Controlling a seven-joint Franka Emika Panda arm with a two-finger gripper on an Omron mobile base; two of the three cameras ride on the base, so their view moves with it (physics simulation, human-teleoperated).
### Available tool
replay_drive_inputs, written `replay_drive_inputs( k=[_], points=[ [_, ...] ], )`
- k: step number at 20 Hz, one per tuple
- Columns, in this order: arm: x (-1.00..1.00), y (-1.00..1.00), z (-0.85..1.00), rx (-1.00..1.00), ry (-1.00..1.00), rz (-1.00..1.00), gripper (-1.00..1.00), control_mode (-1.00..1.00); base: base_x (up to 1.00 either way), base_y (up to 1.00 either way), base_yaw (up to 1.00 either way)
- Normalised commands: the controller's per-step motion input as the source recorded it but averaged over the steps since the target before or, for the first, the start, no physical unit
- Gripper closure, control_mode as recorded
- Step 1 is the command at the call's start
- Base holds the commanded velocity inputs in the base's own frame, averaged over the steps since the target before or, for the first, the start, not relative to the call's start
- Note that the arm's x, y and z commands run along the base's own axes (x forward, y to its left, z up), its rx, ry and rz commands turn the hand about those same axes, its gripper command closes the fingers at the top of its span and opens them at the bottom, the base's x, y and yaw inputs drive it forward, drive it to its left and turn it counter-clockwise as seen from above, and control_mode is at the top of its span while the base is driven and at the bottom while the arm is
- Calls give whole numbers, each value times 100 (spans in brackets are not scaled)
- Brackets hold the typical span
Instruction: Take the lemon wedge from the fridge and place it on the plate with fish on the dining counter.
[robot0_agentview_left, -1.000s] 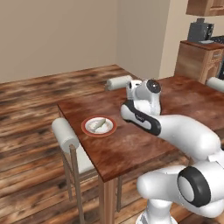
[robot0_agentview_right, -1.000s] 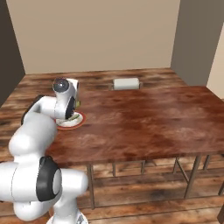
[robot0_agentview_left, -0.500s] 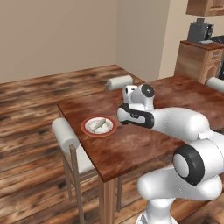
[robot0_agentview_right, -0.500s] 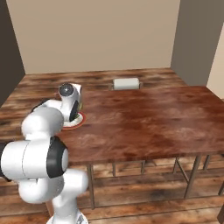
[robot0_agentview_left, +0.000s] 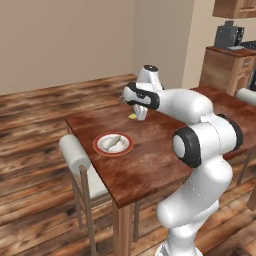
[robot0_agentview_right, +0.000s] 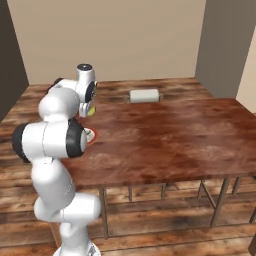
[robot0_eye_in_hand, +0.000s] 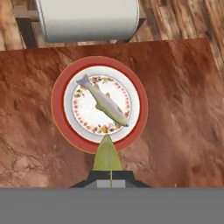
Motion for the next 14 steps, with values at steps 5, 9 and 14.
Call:
replay_drive_inputs(
  k=[5, 9, 14],
  points=[
    [10, 20, -56, -13, 0, 2, 100, -100, 0, 0, 0],
    [23, 25, -62, -15, 0, 6, 100, -100, 0, 0, 0],
    [19, 19, -45, -10, 0, 5, 100, -100, 0, 0, 0]
  ],
)
